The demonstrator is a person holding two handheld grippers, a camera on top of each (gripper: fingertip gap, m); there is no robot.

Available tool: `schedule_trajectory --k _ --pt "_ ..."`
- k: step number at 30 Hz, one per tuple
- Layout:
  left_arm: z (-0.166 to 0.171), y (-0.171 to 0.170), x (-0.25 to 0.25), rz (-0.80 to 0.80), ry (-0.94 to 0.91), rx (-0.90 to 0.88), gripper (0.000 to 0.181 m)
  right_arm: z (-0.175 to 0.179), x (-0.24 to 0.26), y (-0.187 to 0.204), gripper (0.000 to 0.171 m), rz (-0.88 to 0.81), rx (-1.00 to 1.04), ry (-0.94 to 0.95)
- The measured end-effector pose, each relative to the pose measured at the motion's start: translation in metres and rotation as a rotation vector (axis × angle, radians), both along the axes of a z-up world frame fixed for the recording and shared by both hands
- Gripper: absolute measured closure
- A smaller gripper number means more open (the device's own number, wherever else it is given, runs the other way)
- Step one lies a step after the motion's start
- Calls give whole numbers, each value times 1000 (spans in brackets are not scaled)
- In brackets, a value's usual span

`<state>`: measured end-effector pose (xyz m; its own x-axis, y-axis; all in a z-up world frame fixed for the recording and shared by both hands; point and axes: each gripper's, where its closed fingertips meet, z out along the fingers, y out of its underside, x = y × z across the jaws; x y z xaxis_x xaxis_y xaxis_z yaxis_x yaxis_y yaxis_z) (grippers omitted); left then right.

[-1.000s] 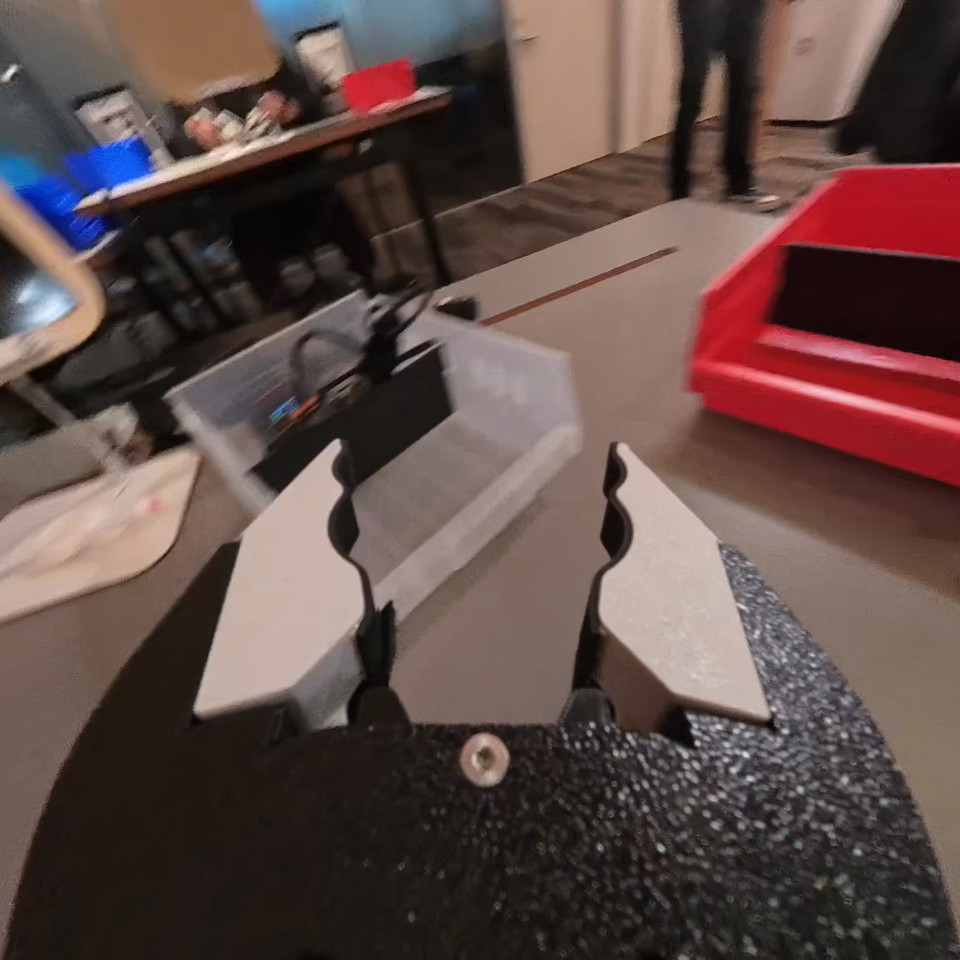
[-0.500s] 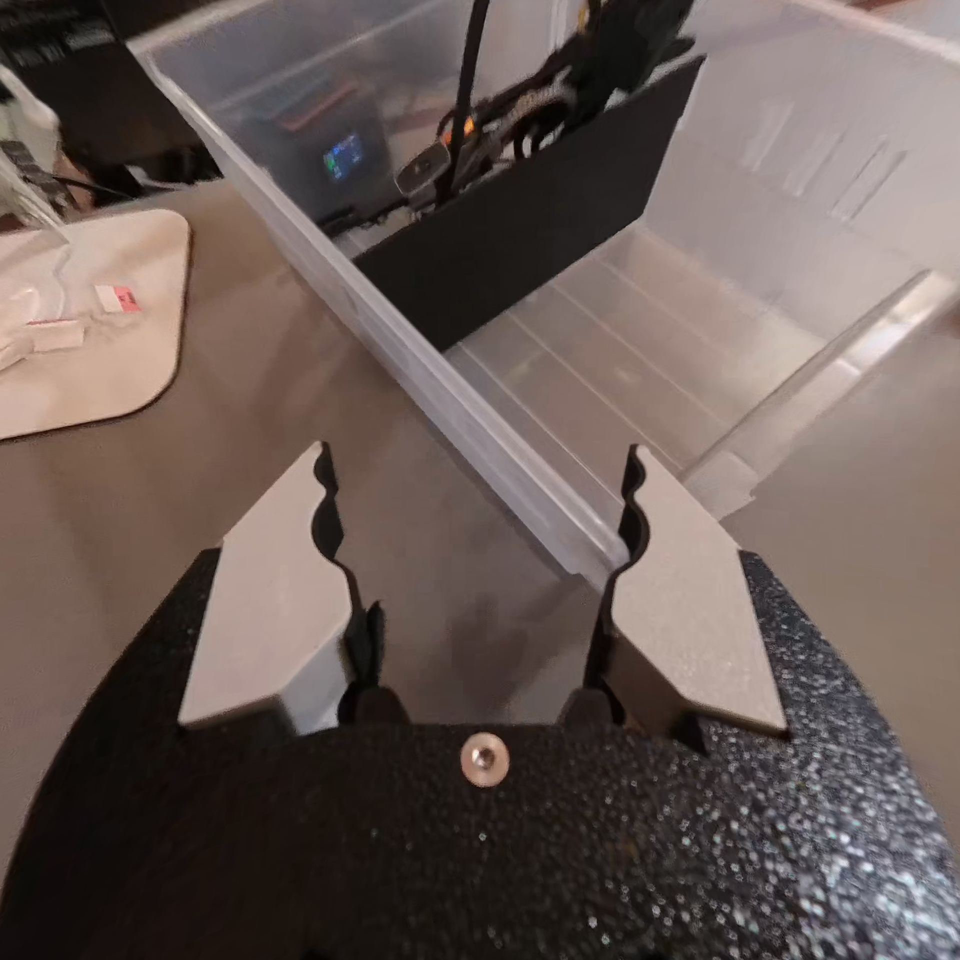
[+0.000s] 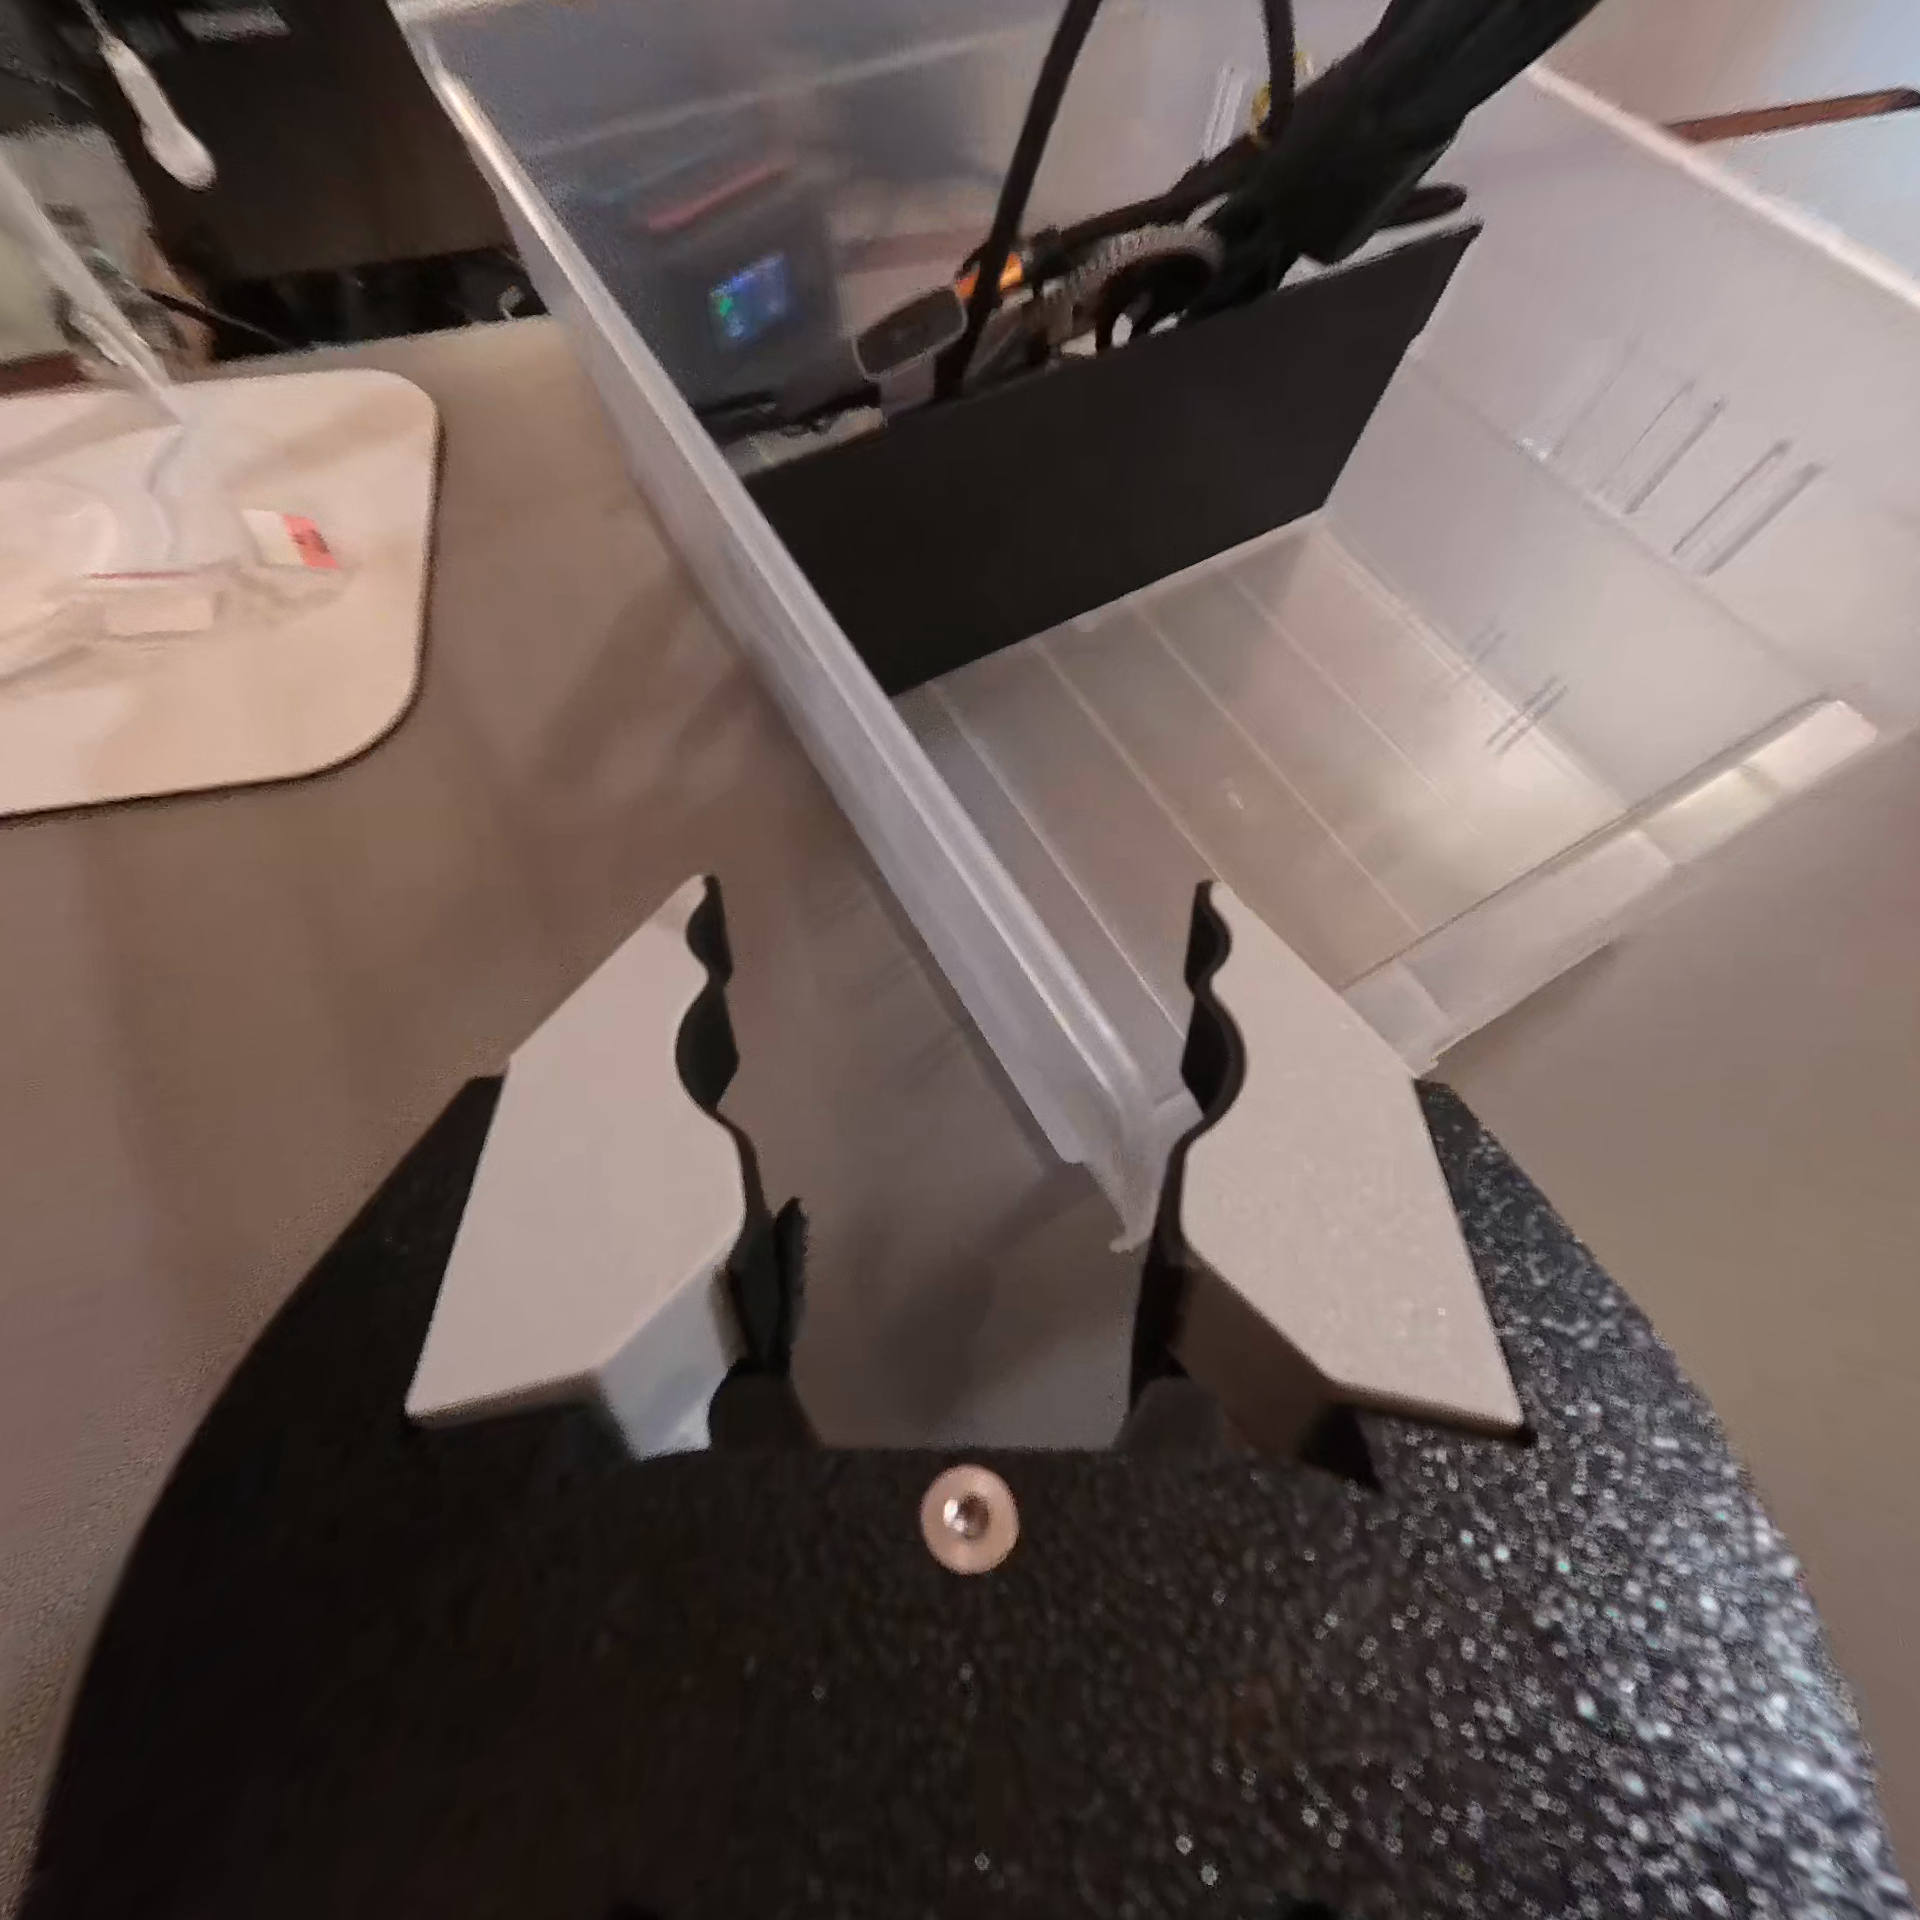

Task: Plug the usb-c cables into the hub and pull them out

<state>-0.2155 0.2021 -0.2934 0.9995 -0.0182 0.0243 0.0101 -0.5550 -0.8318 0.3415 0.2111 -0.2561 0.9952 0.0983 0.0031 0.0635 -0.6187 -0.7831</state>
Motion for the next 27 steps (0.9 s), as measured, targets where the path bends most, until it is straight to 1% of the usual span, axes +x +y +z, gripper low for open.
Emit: schedule_trajectory --k 1,2,3,5,6,7,8,10,14,17,23,27 --pt "-5 3 3 -15 -17 -29 91 0 -3 1 125 21 -17 8" --pt "-6 6 11 -49 -52 -41 95 -1 -6 1 130 43 -33 6" --pt "-5 8 20 -90 -92 -41 115 -1 -8 1 135 66 -45 -6" --pt "1 10 17 -74 -35 -10 120 -1 -11 3 150 104 -45 -37" --pt "6 9 13 -59 22 18 129 -1 -10 4 151 110 -43 -53" --pt "10 5 8 -48 86 40 144 -1 -9 4 152 119 -44 -61" --pt "14 2 5 -48 129 59 152 -1 -7 5 152 129 -44 -60" --pt "15 -4 0 -39 156 72 159 -1 -3 5 153 159 -48 -64" --pt "13 -13 -22 9 193 31 170 -2 5 8 154 228 -65 -92" --pt "12 -30 -40 26 193 -1 176 -2 8 11 155 271 -68 -108" --pt "13 -89 -62 84 95 5 179 -1 7 12 154 363 -41 -166" --pt "14 -129 -78 125 63 -10 179 -1 8 16 153 487 -15 -201"
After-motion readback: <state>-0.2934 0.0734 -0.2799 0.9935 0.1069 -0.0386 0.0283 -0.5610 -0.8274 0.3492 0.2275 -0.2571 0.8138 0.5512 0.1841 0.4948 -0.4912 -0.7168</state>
